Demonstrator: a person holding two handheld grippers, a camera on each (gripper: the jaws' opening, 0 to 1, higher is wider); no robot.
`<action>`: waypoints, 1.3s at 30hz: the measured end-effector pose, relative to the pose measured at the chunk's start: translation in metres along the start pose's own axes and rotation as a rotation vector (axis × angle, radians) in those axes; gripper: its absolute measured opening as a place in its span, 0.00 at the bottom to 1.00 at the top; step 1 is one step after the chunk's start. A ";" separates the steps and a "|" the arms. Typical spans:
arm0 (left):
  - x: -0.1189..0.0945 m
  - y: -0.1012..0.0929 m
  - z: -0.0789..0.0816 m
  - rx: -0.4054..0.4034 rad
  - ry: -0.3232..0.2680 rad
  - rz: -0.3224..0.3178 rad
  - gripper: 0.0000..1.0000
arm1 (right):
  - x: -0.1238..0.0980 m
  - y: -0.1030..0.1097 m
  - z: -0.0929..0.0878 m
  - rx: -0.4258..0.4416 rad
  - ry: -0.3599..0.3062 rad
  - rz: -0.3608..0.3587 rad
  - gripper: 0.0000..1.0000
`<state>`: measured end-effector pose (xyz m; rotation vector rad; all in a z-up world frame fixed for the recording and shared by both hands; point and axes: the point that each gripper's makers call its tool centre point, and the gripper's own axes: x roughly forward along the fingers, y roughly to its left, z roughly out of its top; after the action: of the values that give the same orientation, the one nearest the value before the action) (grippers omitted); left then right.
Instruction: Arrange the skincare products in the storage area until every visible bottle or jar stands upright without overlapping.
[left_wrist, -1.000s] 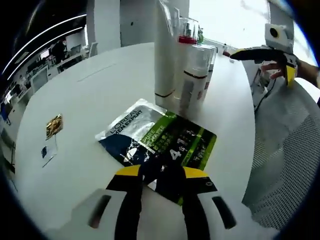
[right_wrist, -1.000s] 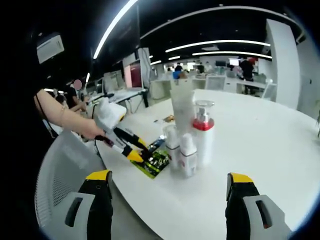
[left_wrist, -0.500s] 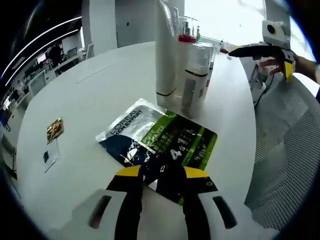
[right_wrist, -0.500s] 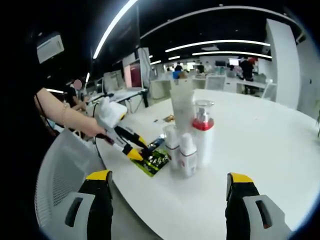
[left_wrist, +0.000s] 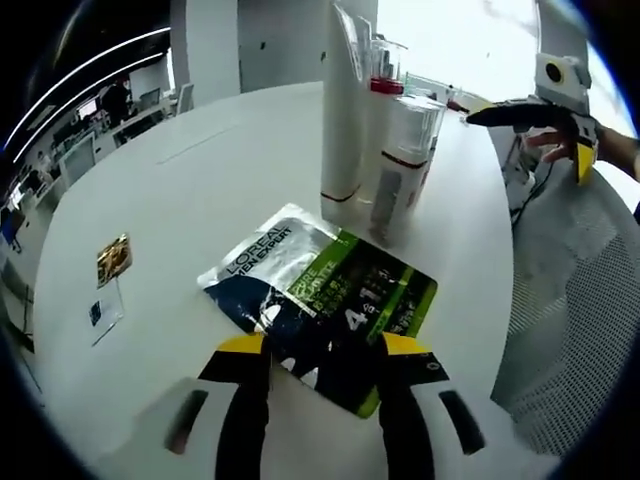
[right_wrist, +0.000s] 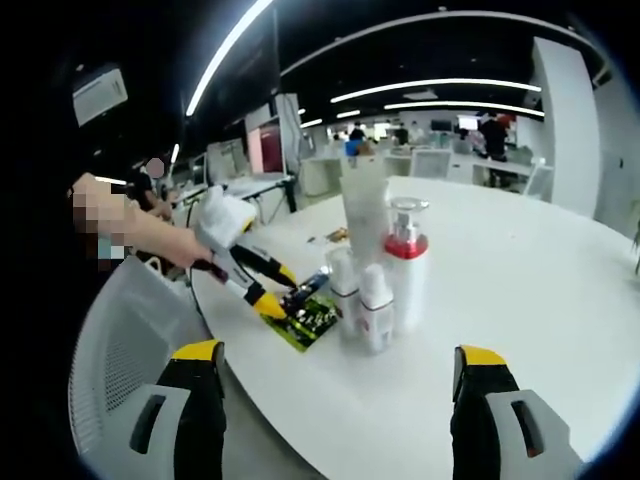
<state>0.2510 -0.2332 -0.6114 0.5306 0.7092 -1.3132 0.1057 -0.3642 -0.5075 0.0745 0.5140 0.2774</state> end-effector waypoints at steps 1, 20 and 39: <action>0.000 0.002 0.000 -0.009 -0.003 0.003 0.38 | 0.000 0.000 -0.001 -0.001 0.002 0.000 0.98; -0.055 0.011 -0.006 -0.227 -0.111 0.066 0.70 | 0.000 -0.009 -0.005 -0.003 0.012 -0.058 0.97; -0.112 0.004 -0.014 -0.361 -0.247 0.083 0.96 | 0.000 -0.022 -0.012 -0.044 0.056 -0.140 0.98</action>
<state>0.2411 -0.1469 -0.5393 0.1028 0.6899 -1.1160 0.1053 -0.3857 -0.5207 -0.0116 0.5654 0.1542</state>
